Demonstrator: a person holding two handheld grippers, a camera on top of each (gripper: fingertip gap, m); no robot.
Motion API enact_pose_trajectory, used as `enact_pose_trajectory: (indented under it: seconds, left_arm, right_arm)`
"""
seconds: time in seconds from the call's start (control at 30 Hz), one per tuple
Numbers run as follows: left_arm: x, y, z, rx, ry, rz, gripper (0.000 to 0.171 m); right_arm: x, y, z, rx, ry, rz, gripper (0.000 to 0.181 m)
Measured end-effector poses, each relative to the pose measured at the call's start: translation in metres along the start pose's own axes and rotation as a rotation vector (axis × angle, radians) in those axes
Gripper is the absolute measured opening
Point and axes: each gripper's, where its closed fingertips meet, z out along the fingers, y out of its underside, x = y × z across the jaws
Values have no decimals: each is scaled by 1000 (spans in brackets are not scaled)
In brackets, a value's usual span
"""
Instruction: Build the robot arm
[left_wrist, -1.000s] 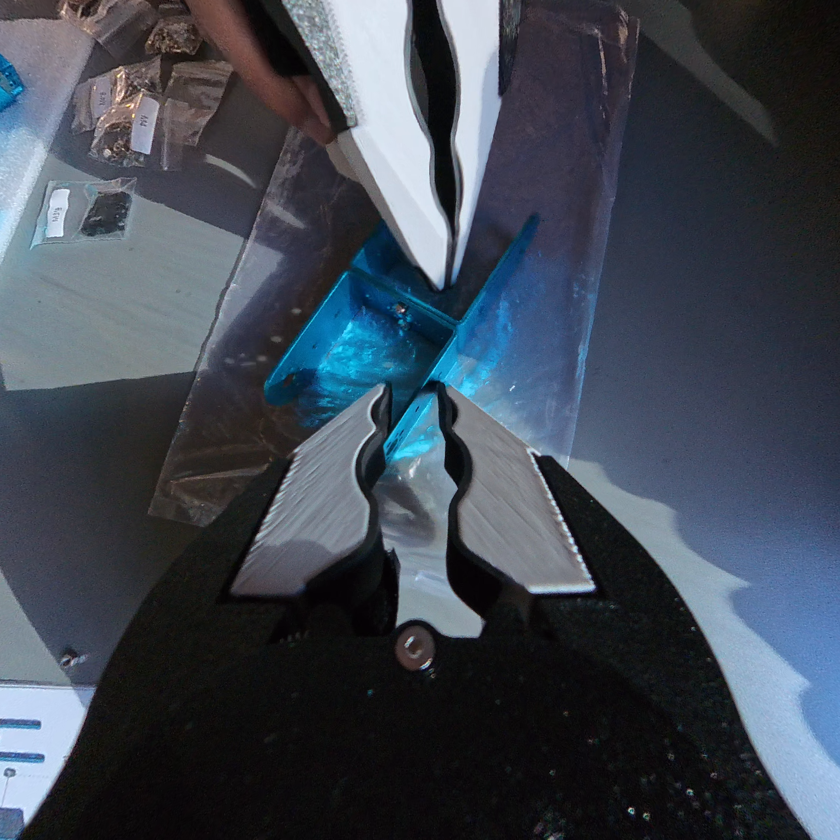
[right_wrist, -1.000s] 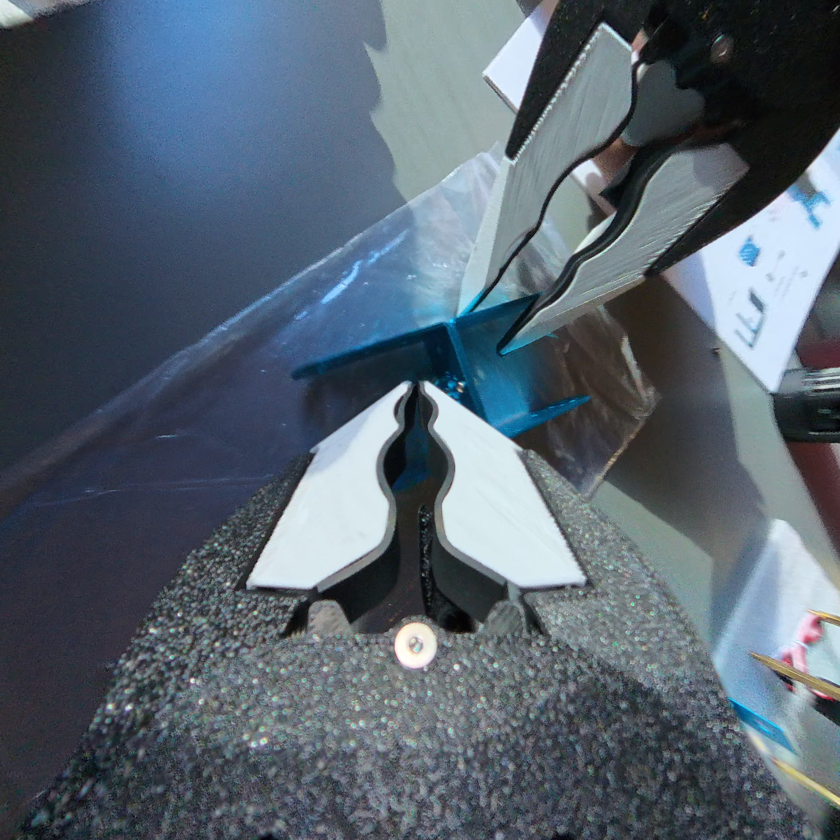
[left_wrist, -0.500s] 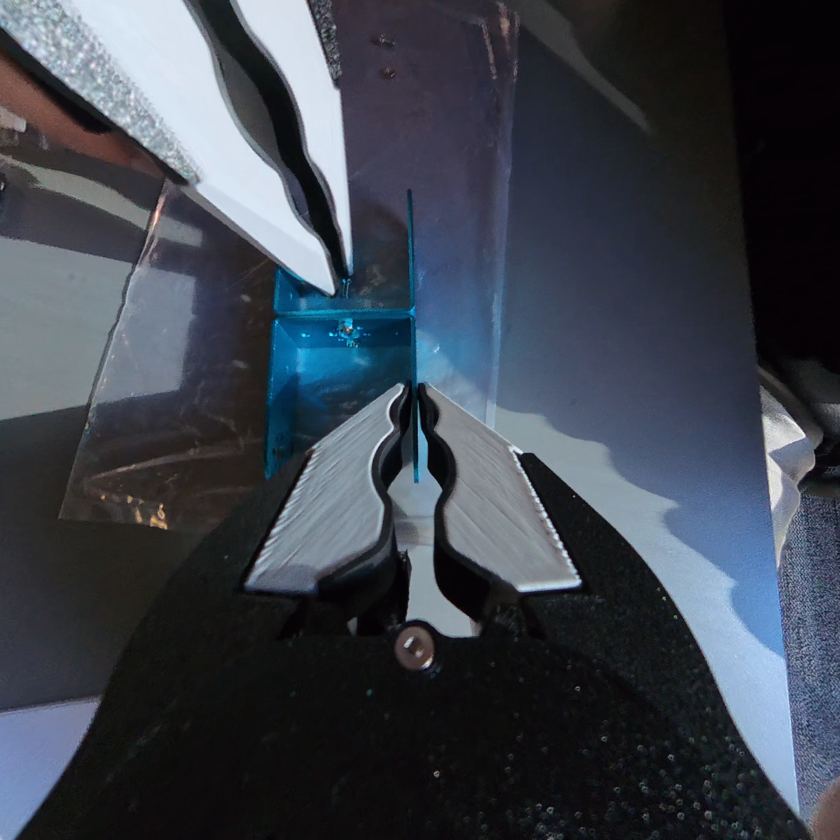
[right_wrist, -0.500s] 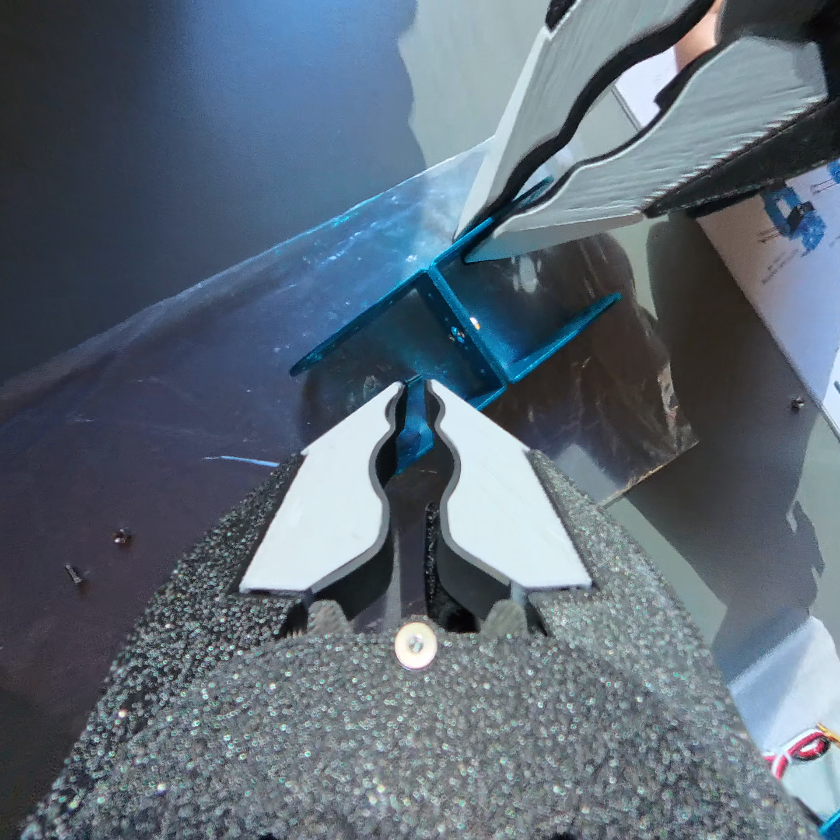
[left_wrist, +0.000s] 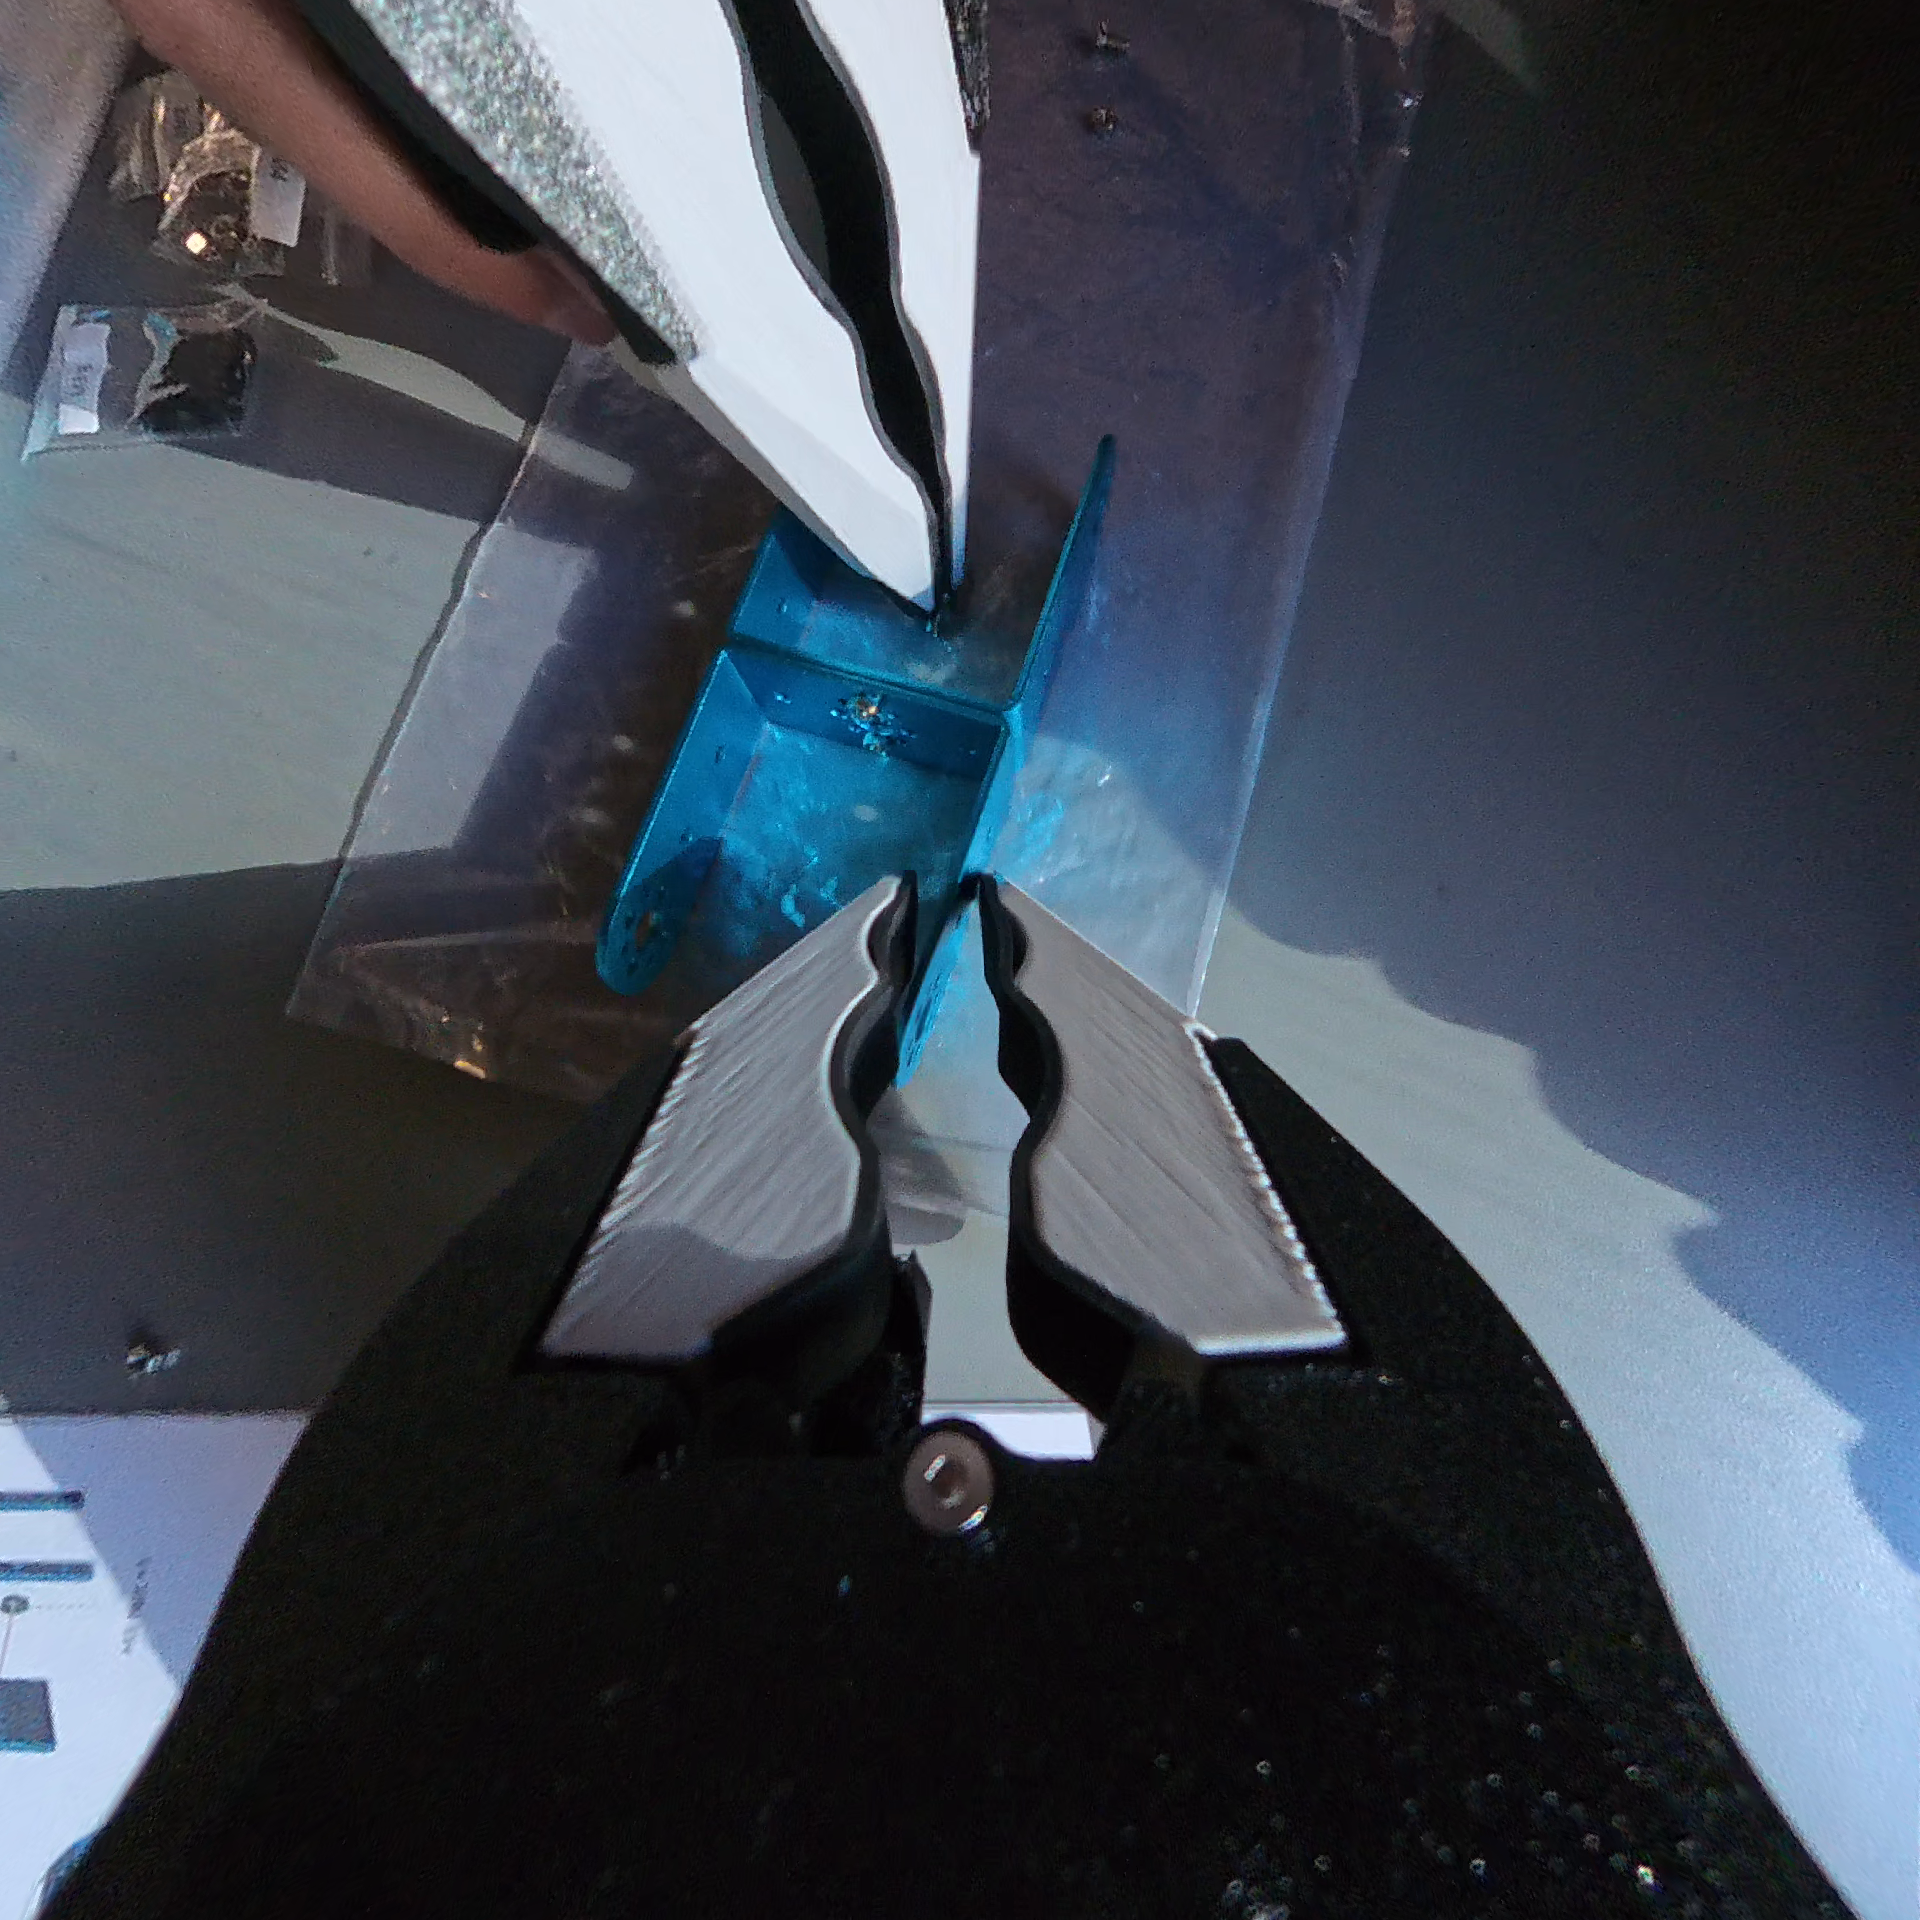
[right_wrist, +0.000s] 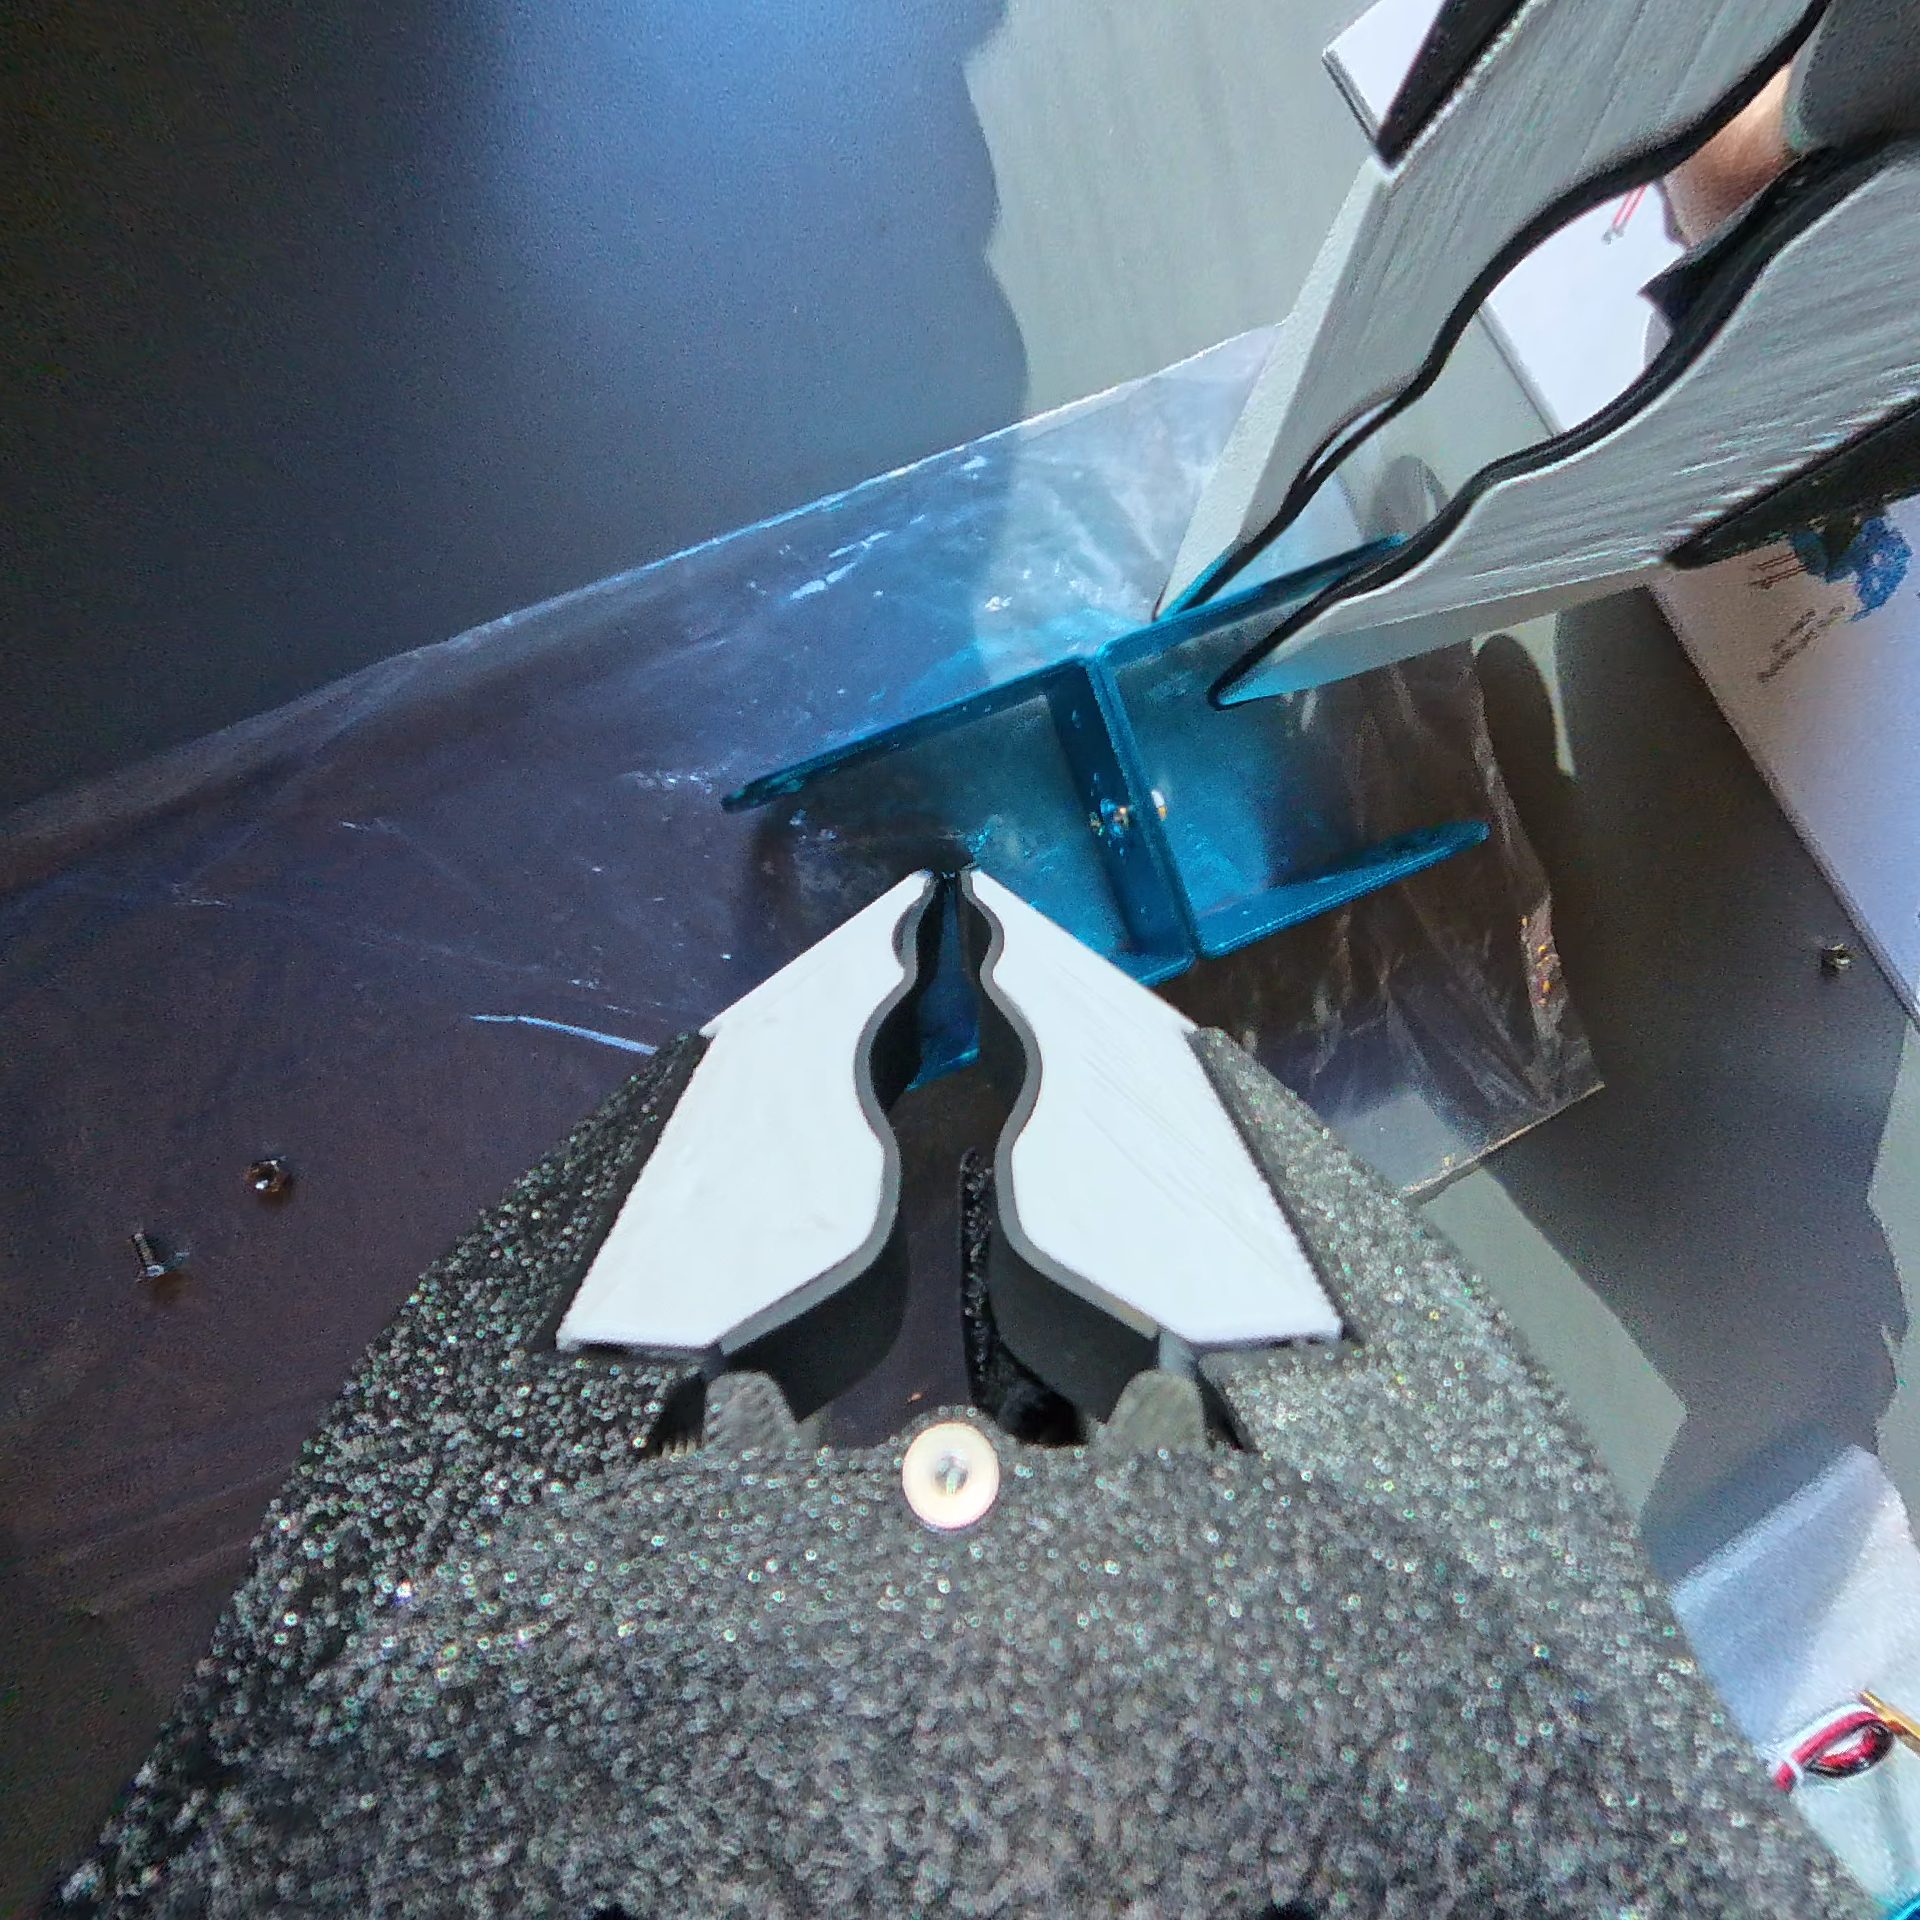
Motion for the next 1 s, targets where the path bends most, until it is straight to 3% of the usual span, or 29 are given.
enact_pose_trajectory:
  seconds: [0.33, 0.57, 1.0]
  left_arm:
    - [6, -3, 3, 13, 22, 12, 3]
    - [11, -3, 2, 28, 68, 2, 1]
    - [14, -3, 3, 30, 123, -16, 1]
  right_arm:
    - [0, -6, 0, 3, 26, -25, 0]
    - [25, -11, -12, 83, 148, -73, 0]
    - [22, -17, 0, 148, 102, -194, 0]
